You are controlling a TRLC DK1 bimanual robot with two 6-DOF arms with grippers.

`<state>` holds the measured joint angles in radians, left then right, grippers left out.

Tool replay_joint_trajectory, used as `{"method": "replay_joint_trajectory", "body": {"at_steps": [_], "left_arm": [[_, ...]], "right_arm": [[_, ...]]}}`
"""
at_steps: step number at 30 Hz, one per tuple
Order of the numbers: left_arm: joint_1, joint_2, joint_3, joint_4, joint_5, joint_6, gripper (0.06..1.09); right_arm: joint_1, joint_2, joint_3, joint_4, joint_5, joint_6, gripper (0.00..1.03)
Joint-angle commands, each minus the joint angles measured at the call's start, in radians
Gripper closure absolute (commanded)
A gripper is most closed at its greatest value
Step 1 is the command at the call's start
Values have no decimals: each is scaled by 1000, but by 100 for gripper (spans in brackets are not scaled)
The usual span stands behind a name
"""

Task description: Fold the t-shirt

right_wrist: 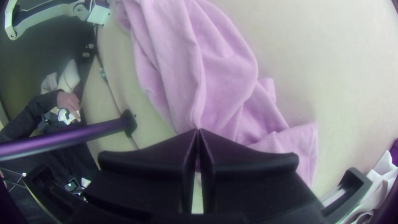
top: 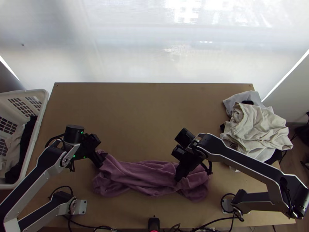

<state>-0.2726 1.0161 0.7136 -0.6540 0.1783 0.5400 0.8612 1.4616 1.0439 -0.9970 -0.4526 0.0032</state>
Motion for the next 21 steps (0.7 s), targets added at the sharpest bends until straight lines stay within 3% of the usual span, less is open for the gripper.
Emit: {"method": "replay_joint_trajectory", "body": {"at_steps": [1,7,21], "left_arm": [[46,55,-74,139,-26,129,12],[18,50,-112,179,-25,216,12],[-232,9,-198,160,-25,253,12]], "right_arm": [[1,0,1,0,-1,0,100],[1,0,2,0,-1,0,100],[1,-4,-7,0,-1,0,100]]}}
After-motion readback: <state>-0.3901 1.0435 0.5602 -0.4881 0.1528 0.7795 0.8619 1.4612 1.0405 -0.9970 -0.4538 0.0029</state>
